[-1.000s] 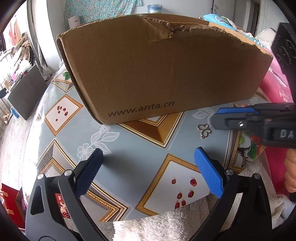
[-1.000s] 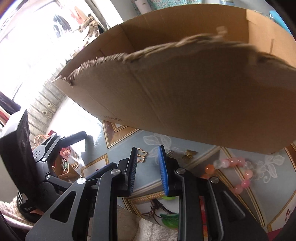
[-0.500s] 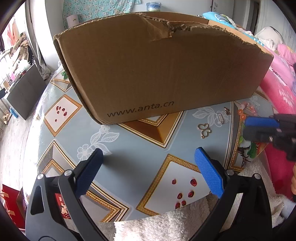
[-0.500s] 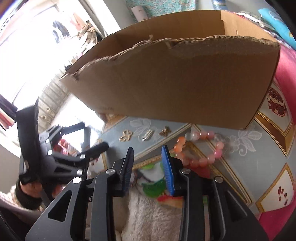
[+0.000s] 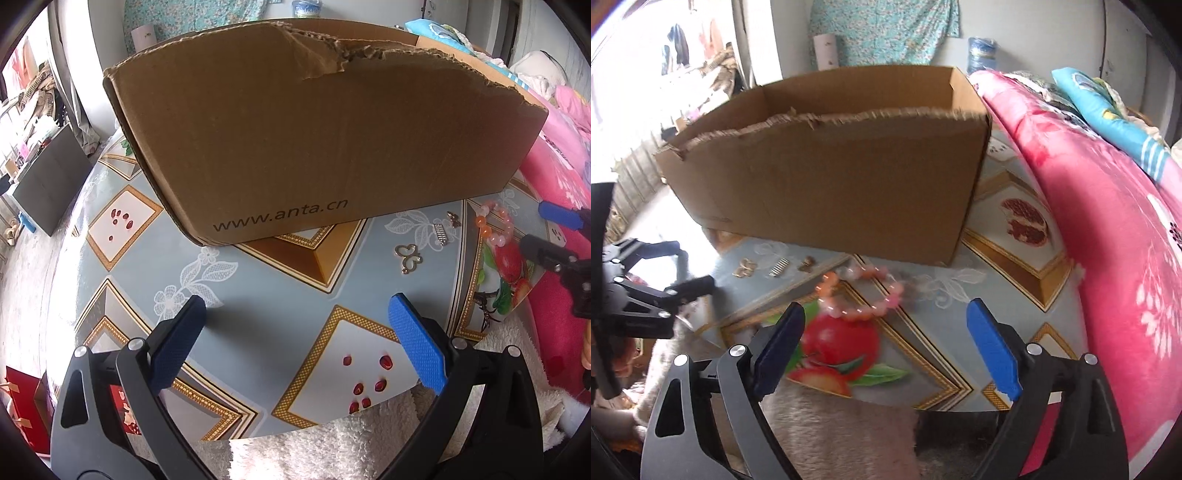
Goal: Organize jewelry
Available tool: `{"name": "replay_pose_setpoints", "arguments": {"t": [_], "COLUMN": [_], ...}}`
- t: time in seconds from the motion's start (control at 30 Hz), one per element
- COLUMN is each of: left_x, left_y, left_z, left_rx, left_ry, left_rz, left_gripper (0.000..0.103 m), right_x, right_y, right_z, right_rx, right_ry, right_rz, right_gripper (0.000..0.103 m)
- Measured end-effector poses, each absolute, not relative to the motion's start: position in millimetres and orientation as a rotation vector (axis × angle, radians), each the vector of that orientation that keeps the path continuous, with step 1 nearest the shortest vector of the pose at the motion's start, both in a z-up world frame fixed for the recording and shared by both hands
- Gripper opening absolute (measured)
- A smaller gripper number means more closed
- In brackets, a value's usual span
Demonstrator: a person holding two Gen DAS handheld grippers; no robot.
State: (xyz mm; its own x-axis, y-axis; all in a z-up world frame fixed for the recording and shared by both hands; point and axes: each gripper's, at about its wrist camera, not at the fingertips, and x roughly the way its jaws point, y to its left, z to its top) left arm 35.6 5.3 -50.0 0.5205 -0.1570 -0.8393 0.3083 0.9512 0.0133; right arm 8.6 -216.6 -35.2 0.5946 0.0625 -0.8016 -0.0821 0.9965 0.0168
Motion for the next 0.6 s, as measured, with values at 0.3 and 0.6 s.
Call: {"name": "replay_pose_setpoints", "arguments": {"t": [0.3,0.6], "left_x": [42,38], "left_y": [1,1], "left_z": [-50,-49], "left_rx": [0.169,0.168], "left_ry": [1.003,1.003], "left_rz": [-0.274,-0.272], "left_gripper": [0.096,0.096], "right_x": [20,23], "right_y": [-215,-218], "right_z": [-53,-55], "right_rx": [-0.018,0.001], "right_ry": [0.951,0.958], "right_rz": [0.044,0.023], "right_gripper": [0.096,0.097]}}
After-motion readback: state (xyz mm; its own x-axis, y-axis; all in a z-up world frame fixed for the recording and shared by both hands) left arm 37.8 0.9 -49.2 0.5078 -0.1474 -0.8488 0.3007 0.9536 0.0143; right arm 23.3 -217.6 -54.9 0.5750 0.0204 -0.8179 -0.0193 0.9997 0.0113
